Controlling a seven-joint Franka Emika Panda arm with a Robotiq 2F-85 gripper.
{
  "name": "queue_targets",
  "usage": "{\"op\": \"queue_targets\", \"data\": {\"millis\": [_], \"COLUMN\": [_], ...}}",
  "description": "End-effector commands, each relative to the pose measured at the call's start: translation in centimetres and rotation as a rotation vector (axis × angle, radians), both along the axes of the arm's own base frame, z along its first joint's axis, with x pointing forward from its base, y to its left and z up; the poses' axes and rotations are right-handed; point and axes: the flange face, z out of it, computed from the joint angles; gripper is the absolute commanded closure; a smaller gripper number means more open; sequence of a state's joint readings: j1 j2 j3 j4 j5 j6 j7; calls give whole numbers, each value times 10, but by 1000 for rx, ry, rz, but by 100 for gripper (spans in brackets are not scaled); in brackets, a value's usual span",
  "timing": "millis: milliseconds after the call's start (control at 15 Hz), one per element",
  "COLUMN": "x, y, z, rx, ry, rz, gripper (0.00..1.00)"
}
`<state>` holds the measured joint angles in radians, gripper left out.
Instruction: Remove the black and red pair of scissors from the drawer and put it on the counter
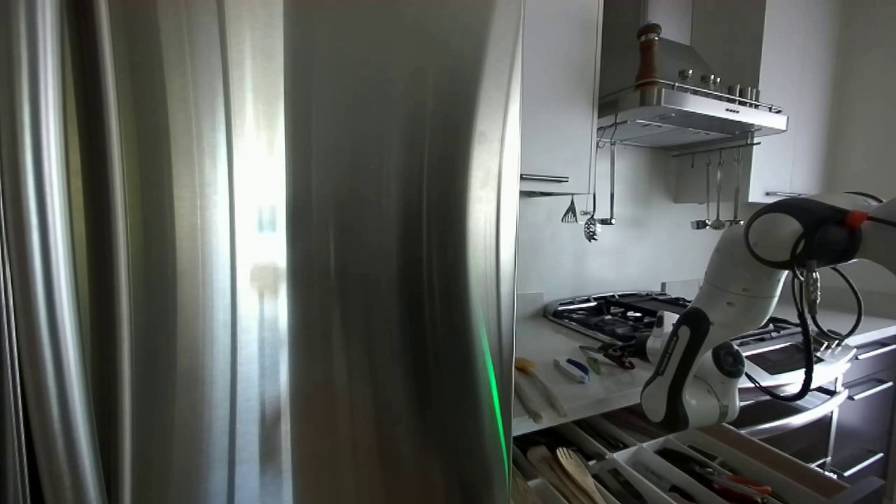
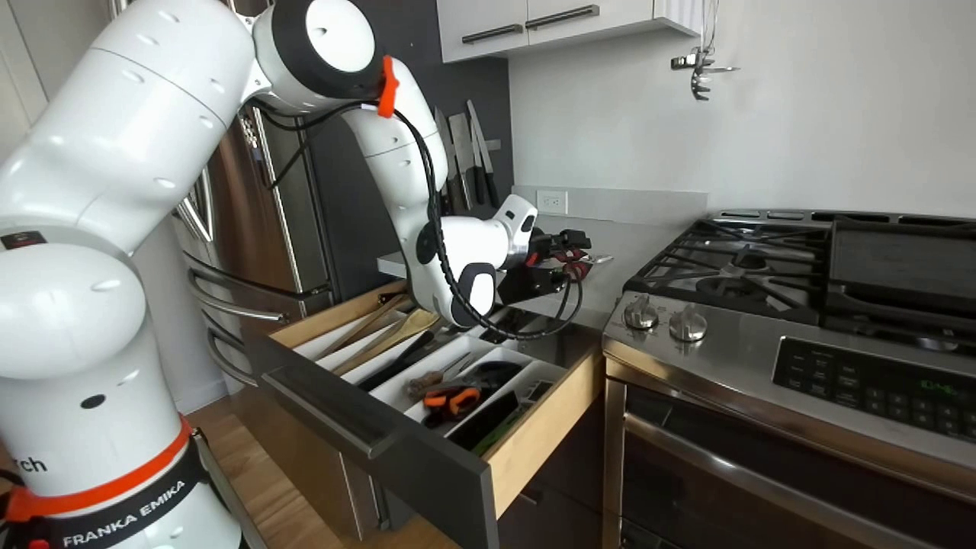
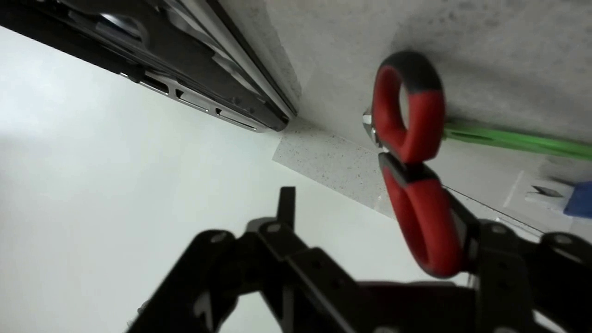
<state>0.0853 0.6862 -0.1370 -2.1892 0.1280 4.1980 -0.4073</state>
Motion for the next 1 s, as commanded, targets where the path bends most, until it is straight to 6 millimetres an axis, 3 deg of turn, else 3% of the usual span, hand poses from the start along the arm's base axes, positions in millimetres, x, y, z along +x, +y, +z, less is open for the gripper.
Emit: {"op": "queue_targets", "data": {"millis": [0, 267, 800, 933], "x": [-1, 0, 0, -2], "y": [-1, -6, -57, -56], "z": [3, 5, 13, 17], "rx": [42, 118, 294, 332], "ry": [55, 136, 246, 267], "rz": [7, -10, -162, -139], "gripper": [0, 0, 0, 0]}}
